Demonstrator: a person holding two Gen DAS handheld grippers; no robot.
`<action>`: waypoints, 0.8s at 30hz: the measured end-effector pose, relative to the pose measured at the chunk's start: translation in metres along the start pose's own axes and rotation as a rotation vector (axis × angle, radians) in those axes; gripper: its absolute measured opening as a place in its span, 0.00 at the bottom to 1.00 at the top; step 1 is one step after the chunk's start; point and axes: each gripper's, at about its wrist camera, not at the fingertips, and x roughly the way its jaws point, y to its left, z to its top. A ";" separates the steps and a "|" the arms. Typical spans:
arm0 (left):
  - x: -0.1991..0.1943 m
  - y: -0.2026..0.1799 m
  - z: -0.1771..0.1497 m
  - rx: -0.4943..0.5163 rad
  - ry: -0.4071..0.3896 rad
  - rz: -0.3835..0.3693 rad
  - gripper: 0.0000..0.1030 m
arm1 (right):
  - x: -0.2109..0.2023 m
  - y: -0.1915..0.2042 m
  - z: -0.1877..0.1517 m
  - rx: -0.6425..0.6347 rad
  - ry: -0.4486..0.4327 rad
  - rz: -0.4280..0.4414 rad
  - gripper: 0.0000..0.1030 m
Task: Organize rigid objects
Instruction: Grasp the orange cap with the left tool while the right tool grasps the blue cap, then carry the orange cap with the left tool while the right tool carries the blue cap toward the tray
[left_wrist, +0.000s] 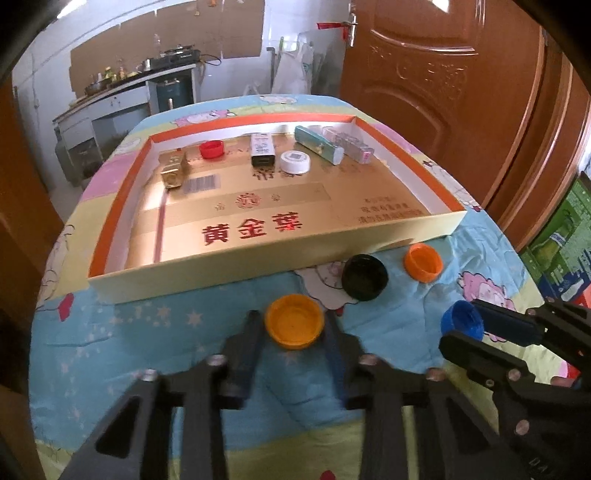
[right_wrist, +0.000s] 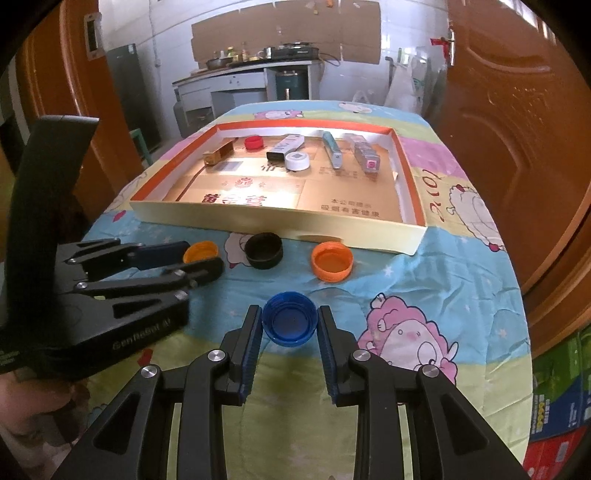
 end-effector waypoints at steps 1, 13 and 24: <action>-0.001 0.002 0.000 -0.008 -0.002 -0.011 0.29 | 0.001 0.000 0.000 0.001 0.001 0.001 0.30; -0.022 0.016 0.002 -0.066 -0.029 -0.031 0.29 | -0.003 0.002 0.002 0.007 -0.012 0.023 0.30; -0.037 0.022 0.008 -0.084 -0.052 -0.036 0.29 | -0.009 0.006 0.012 0.002 -0.035 0.031 0.30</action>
